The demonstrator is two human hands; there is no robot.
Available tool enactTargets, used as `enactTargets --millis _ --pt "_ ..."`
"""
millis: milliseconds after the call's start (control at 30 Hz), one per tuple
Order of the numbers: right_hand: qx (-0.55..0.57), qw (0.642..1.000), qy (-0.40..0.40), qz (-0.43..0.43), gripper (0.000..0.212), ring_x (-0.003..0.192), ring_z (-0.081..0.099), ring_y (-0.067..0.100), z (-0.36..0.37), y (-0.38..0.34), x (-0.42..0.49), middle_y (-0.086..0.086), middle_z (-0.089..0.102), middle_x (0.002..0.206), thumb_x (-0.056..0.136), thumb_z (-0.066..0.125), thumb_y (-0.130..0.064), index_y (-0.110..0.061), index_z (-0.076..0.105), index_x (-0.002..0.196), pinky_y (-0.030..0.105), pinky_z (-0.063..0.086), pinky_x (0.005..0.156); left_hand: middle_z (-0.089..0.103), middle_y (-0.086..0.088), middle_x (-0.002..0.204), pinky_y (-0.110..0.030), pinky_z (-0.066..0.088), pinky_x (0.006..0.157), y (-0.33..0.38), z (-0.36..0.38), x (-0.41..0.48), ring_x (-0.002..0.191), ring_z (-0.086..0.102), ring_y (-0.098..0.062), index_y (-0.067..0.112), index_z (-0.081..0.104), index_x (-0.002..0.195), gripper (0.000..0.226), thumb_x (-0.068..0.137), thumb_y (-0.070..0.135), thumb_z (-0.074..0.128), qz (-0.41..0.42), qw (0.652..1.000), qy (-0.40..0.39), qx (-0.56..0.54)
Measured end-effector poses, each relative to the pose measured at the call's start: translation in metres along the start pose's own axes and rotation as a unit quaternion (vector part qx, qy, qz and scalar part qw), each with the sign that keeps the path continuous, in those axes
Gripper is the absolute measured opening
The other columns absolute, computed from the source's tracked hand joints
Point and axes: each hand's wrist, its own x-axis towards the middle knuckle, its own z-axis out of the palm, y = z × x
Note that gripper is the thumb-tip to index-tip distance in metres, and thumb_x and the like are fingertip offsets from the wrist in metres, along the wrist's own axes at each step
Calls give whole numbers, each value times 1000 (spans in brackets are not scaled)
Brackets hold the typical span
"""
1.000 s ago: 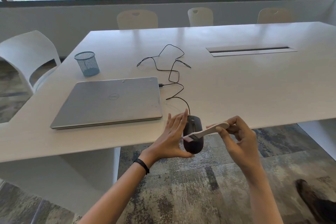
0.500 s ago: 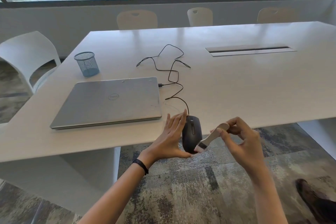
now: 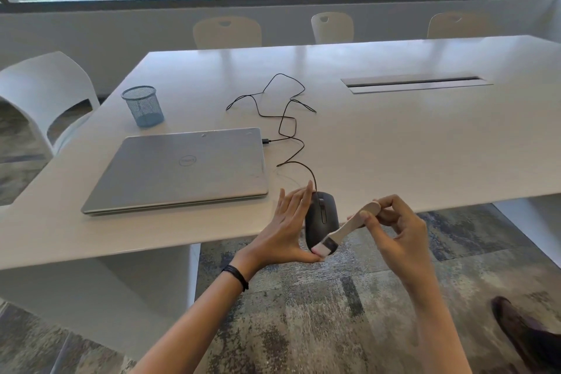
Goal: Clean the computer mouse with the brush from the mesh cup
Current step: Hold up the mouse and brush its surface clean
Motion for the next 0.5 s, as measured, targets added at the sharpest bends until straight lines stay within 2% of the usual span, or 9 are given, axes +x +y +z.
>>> enactTargets --millis 100,200,300,367,500 --pt "-8 999 43 0 11 79 68 -6 -8 -2 1 -13 70 81 79 64 -33 -34 55 83 5 49 68 16 -7 152 -45 -15 116 0 0 -1 144 4 -16 16 -23 145 135 64 60 76 -2 1000 1 -1" --pt "-8 993 121 -17 14 83 66 -10 -11 -1 2 -5 70 85 83 63 -28 -36 52 87 4 49 72 15 -8 152 -46 -15 116 -1 -2 -1 144 4 -18 15 -22 144 135 64 57 78 -6 1000 -4 -1" --pt "21 981 189 -27 14 84 66 -7 -12 1 3 -19 71 83 85 63 -28 -38 55 87 6 48 76 14 -8 152 -46 -15 116 -1 -3 -2 144 4 -18 15 -22 144 134 64 56 78 -6 1000 -5 -3" --pt "46 977 205 -27 14 84 67 -7 -11 2 3 -26 70 86 85 64 -28 -40 57 88 7 49 76 13 -8 153 -46 -15 116 -1 -4 -2 144 3 -18 16 -22 143 133 65 56 78 -5 1000 -4 -5" --pt "78 976 202 -17 12 86 70 3 -7 3 3 -19 73 89 84 66 -30 -39 60 88 12 51 78 14 -9 153 -47 -15 116 -4 -6 -2 145 4 -19 14 -21 144 133 65 54 78 -2 1000 -8 -9"
